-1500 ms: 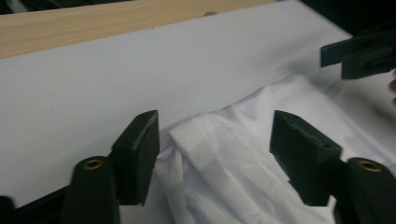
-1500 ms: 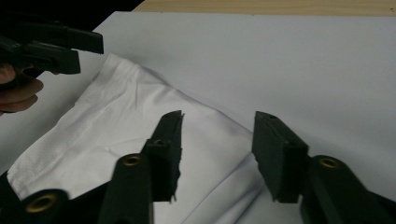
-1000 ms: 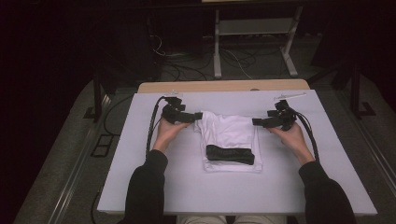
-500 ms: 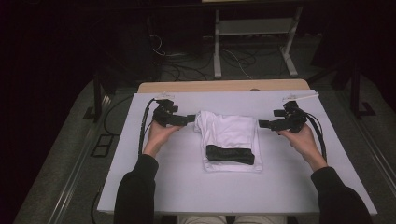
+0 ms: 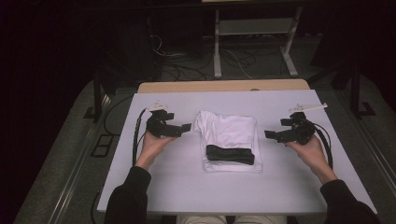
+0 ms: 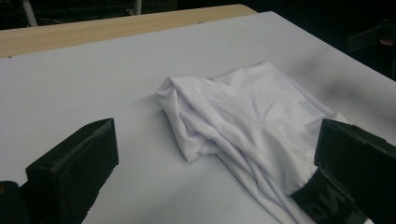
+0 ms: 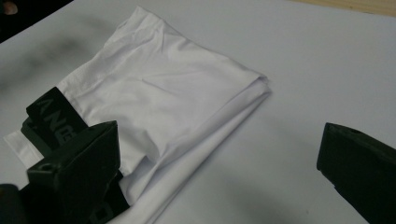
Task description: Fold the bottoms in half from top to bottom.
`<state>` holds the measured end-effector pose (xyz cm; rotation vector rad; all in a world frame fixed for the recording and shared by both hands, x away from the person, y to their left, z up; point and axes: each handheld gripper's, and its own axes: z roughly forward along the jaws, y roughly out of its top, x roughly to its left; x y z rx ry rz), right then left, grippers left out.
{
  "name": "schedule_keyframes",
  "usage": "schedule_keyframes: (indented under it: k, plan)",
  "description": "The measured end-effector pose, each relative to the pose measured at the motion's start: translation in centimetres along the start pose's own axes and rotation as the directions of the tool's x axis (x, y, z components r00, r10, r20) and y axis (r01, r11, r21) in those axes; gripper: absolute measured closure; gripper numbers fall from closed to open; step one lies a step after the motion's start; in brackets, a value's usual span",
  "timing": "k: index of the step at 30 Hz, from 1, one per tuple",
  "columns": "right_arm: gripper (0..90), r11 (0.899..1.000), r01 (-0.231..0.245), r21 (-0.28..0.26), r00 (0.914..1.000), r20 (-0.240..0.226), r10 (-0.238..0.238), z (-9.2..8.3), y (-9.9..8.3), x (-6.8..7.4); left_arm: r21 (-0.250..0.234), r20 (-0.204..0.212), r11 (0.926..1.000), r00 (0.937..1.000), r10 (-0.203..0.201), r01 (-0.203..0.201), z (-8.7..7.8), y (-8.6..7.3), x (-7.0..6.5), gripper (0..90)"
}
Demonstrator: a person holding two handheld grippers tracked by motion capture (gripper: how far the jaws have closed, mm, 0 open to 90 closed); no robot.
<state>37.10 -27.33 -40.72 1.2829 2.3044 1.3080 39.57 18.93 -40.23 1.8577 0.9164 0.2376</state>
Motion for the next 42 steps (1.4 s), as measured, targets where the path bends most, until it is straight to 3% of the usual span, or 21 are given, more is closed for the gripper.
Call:
schedule_keyframes:
  k: [3,13,17,32,42]
  plan:
    - [0.0,1.000,-0.017,-0.014,0.9998,-0.013,0.017,-0.7,-0.8,0.1,0.001,0.001,0.9999,0.9999,0.011,-0.011,-0.5,-0.3,-0.3,0.0]
    - [0.0,0.999,-0.010,-0.040,0.9998,-0.018,0.010,-2.3,-2.4,1.0,-0.011,0.005,0.9989,0.9990,0.045,-0.045,-2.2,-1.5,-2.0,0.0]
    - [0.0,0.999,-0.004,-0.033,0.9999,-0.011,0.004,-2.6,-3.5,1.6,-0.039,-0.020,0.9966,0.9972,0.072,-0.073,-3.1,-2.3,-2.9,0.0]
    - [0.0,0.998,0.044,-0.034,0.9990,0.003,-0.044,-4.2,-6.8,3.5,-0.036,-0.002,0.9978,0.9984,0.056,-0.056,-5.7,-5.9,-3.9,0.0]
    - [0.0,0.999,0.040,-0.033,0.9992,-0.004,-0.040,-4.8,-8.1,3.5,-0.003,-0.008,0.9967,0.9967,0.081,-0.081,-5.5,-7.3,-4.4,0.0]
